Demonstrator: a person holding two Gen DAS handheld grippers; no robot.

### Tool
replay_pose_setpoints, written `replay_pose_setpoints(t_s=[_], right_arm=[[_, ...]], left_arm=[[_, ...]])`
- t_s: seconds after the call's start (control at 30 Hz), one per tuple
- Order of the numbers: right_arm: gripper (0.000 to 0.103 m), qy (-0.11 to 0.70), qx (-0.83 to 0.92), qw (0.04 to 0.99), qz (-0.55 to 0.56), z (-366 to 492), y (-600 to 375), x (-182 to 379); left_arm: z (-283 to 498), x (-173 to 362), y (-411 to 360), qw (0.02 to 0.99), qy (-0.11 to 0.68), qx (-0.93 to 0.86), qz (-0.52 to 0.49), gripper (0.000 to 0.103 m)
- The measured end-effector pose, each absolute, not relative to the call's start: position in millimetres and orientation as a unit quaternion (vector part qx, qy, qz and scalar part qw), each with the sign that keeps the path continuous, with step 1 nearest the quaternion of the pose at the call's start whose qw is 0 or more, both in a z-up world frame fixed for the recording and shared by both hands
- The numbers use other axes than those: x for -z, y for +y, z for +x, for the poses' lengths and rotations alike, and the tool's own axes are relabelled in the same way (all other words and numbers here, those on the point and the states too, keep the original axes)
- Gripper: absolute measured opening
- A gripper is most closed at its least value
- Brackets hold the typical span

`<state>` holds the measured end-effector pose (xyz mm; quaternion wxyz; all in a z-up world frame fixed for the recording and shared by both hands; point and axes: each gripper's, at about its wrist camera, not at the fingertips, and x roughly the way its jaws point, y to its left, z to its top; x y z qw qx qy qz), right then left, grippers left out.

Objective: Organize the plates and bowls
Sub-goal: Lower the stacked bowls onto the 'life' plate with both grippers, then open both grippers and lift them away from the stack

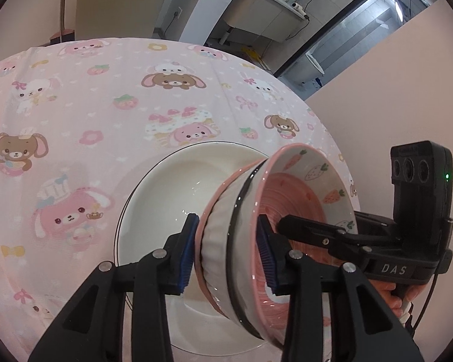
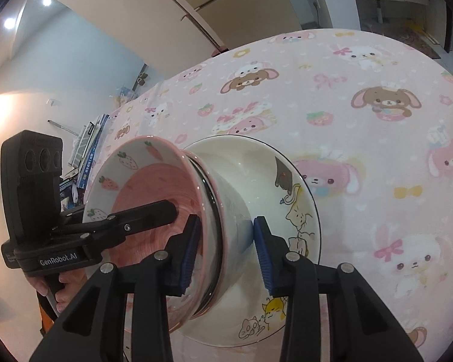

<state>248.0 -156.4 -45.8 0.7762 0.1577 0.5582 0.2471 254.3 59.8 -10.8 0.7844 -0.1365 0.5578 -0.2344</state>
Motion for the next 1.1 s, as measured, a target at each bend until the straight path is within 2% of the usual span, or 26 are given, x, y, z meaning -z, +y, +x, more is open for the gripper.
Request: replay_pose_setpoints(t_s=[0.3,0.47,0.6,0.7,0.87,0.9,0.93,1.0,1.1], right_arm=[[0.040,0.575,-0.265,0.749,0.193,245.7,-161.9,56.8],[0.044,0.598,-0.278,0.716,0.228,248.7,-168.9,70.7],[0.044,0.561,-0.247,0.764,0.202,245.0,-176.1,59.3],[0.044,0.571,-0.264,0.748,0.212,246.9,-175.5,60.1],[0.044,0.540,-0.238,0.781,0.205,245.3,-184.5,49.7],[0.038,0.532,-0.236,0.784,0.215,244.2,-187.6,46.7],[0.028,0.527,-0.239,0.786,0.216,242.6,-188.1,43.5],[0.019,0.512,-0.240,0.803,0.188,236.6,-179.2,30.9],[0.019,0.501,-0.215,0.825,0.149,231.1,-169.5,17.5]], left_arm=[[251.9,7.0,62.0,0.776,0.569,0.233,-0.139,0.035],[255.5,7.3,56.7,0.778,0.569,0.230,-0.134,0.034],[256.5,8.0,54.2,0.779,0.567,0.235,-0.132,0.034],[256.9,6.9,57.8,0.775,0.569,0.237,-0.139,0.033],[249.7,-24.0,76.4,0.801,0.529,0.238,-0.147,0.033],[246.7,-28.9,78.0,0.806,0.525,0.235,-0.139,0.033],[243.9,-32.9,78.5,0.811,0.521,0.235,-0.129,0.029],[236.7,-37.3,77.5,0.810,0.522,0.243,-0.114,0.017],[229.6,-37.8,74.5,0.809,0.527,0.239,-0.100,0.010]])
